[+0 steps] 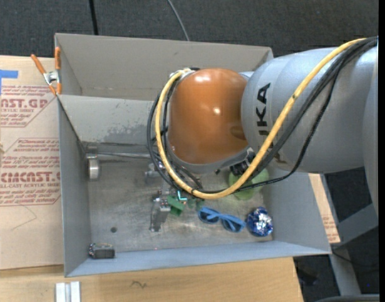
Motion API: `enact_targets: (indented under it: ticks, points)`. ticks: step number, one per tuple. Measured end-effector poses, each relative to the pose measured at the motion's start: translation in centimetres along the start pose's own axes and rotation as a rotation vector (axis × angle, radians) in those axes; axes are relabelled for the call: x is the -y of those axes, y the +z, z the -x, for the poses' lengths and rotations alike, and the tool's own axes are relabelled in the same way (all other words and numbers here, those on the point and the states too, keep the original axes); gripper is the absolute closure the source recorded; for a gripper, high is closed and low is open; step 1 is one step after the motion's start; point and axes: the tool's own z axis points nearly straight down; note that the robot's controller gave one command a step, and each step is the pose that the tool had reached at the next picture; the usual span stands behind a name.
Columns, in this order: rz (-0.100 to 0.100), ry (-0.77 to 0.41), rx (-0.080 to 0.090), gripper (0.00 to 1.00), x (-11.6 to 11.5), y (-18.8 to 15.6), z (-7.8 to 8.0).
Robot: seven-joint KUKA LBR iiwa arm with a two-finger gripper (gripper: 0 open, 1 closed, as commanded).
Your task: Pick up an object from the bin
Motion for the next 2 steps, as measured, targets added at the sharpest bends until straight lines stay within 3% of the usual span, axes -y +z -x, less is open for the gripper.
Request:
enact_targets:
  ticks: [1, 2]
  points:
    - [0.01, 0.432, 0.022, 0.0, 5.9, 15.0, 3.1]
    - [0.002, 0.578, 0.005, 0.0, 9.0, 12.3, 0.5]
